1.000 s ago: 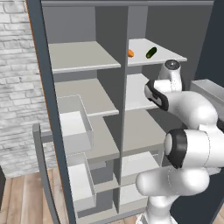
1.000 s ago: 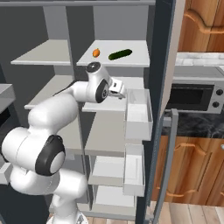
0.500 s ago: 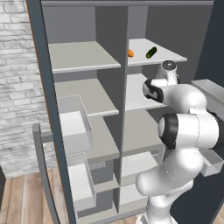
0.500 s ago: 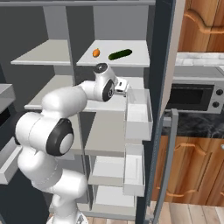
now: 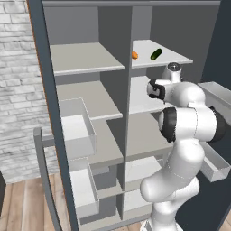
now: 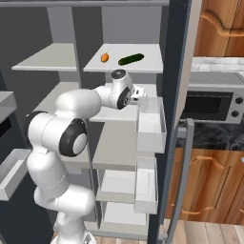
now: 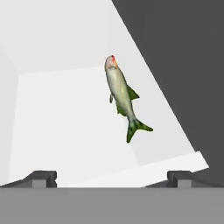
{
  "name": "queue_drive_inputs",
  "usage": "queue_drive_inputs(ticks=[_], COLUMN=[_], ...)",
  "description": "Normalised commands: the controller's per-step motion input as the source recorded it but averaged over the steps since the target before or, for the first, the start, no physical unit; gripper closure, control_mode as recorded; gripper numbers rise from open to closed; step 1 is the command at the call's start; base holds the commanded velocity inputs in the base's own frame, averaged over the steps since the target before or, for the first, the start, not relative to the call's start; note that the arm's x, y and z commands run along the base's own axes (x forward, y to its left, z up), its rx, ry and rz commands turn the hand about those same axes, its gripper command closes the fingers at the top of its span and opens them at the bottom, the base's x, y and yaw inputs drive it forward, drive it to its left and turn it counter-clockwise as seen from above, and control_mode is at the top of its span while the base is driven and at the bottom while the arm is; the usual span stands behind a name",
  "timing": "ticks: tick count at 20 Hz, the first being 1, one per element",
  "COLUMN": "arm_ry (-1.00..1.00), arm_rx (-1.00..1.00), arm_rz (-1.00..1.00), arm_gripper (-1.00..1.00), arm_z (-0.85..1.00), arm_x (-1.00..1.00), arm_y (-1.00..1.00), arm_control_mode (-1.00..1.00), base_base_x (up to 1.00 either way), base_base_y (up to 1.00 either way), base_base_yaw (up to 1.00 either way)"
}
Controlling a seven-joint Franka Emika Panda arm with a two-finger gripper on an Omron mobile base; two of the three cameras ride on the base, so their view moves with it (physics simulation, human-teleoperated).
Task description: Gather the cucumber and carrot from the fridge and place them on a tray on the dining counter. Then gather the chicken drumstick and fish from the fridge and place them on the other tray.
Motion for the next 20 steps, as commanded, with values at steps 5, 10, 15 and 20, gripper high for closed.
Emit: queue_drive_inputs(ticks=[5, 10, 15, 20], arm_ry=[0.0, 0.05, 0.03, 0.0], arm_rx=[0.0, 0.0, 0.0, 0.0], arm_rz=[0.04, 0.04, 0.04, 0.01], arm_gripper=[-1.0, -1.0, -1.0, -1.0], arm_z=[-0.09, -0.28, -0.27, -0.23], arm_x=[0.26, 0.34, 0.41, 0.36], arm_y=[-0.23, -0.14, -0.08, -0.16], arm_control_mode=[-1.0, -1.0, -1.0, -1.0], base_base_x=[0.0, 0.0, 0.0, 0.0], base_base_y=[0.0, 0.0, 0.0, 0.0], base_base_yaw=[0.0, 0.0, 0.0, 0.0])
